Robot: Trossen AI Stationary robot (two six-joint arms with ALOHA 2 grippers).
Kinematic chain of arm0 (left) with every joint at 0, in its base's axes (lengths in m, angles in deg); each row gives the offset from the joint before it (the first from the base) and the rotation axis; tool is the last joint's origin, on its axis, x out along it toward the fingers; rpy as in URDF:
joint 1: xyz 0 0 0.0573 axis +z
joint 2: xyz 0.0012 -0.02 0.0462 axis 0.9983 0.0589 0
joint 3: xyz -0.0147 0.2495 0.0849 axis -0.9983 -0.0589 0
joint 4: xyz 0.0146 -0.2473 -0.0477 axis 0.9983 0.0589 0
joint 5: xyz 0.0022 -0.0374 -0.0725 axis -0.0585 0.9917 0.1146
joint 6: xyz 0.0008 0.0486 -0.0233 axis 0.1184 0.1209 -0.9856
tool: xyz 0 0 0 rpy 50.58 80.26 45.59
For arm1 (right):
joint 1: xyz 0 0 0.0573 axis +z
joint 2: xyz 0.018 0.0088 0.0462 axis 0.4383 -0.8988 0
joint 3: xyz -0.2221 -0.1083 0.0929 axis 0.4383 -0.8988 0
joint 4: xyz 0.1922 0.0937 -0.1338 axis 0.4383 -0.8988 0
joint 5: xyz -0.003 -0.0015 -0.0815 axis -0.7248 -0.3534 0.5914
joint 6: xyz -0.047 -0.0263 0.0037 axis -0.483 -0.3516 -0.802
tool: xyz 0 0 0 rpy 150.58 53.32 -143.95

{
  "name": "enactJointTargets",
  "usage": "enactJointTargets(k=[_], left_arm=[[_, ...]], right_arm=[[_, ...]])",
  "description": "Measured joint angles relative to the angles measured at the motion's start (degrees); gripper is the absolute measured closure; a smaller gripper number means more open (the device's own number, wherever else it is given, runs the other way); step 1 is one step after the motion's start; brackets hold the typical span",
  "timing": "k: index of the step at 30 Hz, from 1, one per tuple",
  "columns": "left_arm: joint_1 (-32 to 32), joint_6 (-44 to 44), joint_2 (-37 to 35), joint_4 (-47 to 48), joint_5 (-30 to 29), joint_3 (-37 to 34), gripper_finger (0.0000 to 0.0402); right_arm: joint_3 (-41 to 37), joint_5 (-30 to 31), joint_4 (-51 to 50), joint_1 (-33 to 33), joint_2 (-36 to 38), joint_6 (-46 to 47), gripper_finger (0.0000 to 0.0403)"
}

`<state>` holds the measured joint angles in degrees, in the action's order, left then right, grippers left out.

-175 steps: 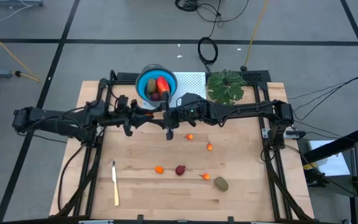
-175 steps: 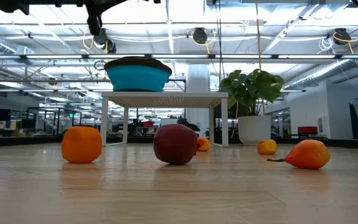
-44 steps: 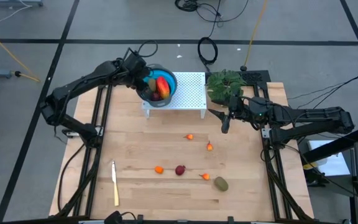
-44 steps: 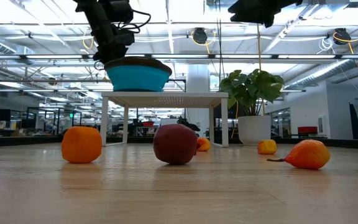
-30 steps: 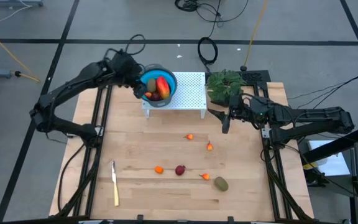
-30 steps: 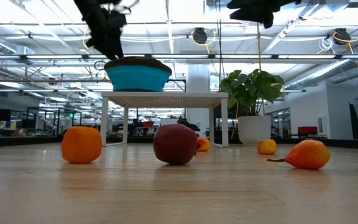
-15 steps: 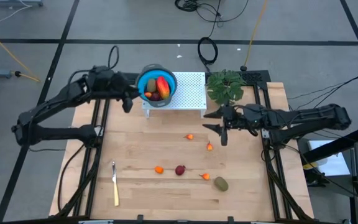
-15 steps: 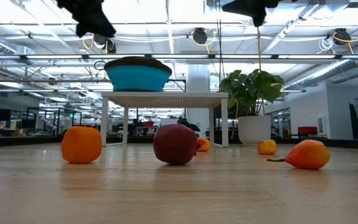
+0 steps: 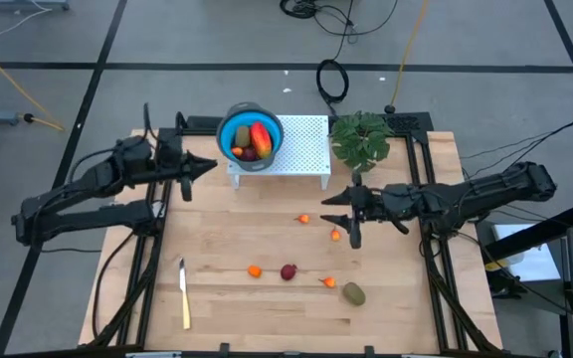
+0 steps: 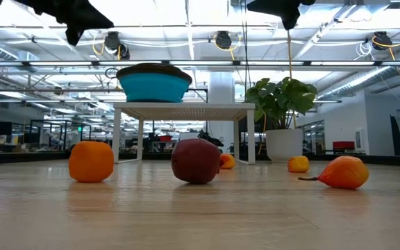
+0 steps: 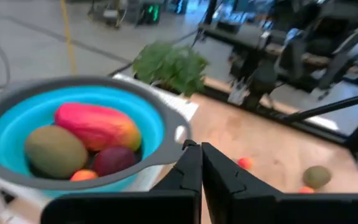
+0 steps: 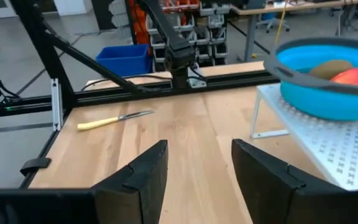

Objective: Pick & Place Fruit
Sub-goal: Put the peach in the blue strainer bowl on the shelf

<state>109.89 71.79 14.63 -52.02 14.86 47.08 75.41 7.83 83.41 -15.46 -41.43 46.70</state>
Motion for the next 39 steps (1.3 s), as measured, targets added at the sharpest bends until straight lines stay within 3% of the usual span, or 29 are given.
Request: enactJointTargets(k=[8,14,19,27,39], left_arm=[[-4.91,0.0,-6.78,-4.08,-0.01,-5.38,0.0383],[-7.08,-0.02,-9.61,-4.07,-0.17,-8.03,0.0399],[-7.73,-0.02,-10.24,-3.89,-0.2,-9.04,0.0382],[-7.73,1.14,-10.23,-3.67,-0.22,-9.16,0.0376],[-7.71,1.64,-10.21,-3.37,-0.22,-9.16,0.0376]], right_arm=[[6.8,1.39,-8.39,3.11,-5.16,2.37,0.0232],[16.66,1.17,-25.87,4.58,-12.37,6.89,0.0232],[22.94,0.97,-39.38,5.08,-18.32,16.2,0.0232],[23.84,-5.25,-47.73,2.68,-23.79,34.39,0.0232],[21.66,-5.31,-51.19,-1.68,-25.95,52.22,0.0232]])
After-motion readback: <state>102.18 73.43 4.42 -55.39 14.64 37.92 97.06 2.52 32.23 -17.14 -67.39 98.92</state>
